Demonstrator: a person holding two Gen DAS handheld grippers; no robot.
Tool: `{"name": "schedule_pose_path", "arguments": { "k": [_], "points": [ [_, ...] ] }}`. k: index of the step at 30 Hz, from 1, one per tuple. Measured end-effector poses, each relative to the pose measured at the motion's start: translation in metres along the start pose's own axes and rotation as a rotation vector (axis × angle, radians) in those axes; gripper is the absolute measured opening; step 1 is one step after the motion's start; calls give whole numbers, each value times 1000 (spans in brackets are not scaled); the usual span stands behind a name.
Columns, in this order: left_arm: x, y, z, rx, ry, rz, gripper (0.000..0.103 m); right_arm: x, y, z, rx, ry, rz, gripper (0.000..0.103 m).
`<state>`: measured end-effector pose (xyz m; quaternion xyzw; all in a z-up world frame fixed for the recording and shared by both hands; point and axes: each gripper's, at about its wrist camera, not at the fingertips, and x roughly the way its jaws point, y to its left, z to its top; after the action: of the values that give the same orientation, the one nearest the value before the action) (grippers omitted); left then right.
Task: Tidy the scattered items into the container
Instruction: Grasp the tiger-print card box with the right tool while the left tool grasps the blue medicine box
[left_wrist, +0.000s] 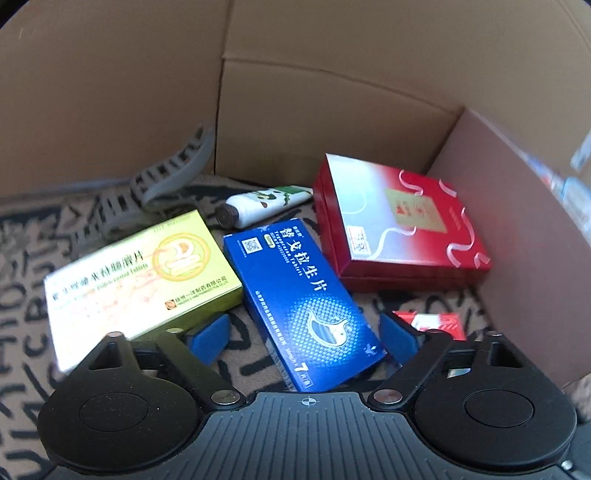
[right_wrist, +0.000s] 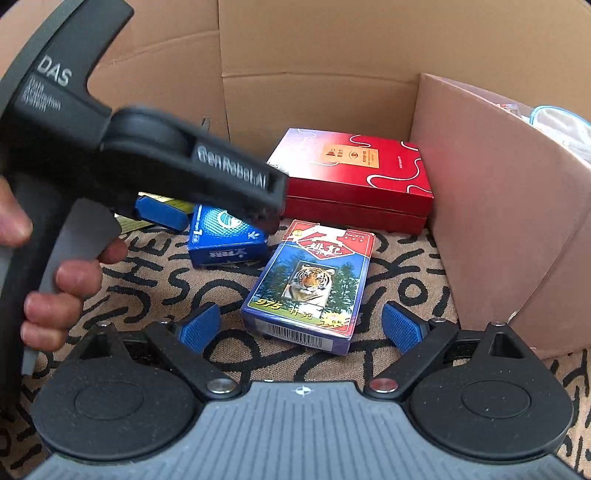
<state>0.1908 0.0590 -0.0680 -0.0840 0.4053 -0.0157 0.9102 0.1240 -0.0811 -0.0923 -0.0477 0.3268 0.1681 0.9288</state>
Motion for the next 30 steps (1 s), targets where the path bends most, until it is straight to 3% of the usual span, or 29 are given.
{"name": "schedule_pose_path", "arguments": {
  "k": [3,8,10,27,30],
  "points": [
    [-4,2,-2,17,-8,-2,69,0,0,0,2,-5,-12,92],
    [-13,7,-8,26,-7,-12,65,-3,-6,0,42,-24,-30,78],
    [-19,8,-14,37,-8,-14,64,-5,-6,-1,40,-34,-35,66],
    [-84,17,-82,93,17,-59,63,-52,-2,-40,-49,-42,5,66],
    [-94,18,-91,82,24,-58,67,-62,-5,-45,-46,-29,5,72]
  ]
}}
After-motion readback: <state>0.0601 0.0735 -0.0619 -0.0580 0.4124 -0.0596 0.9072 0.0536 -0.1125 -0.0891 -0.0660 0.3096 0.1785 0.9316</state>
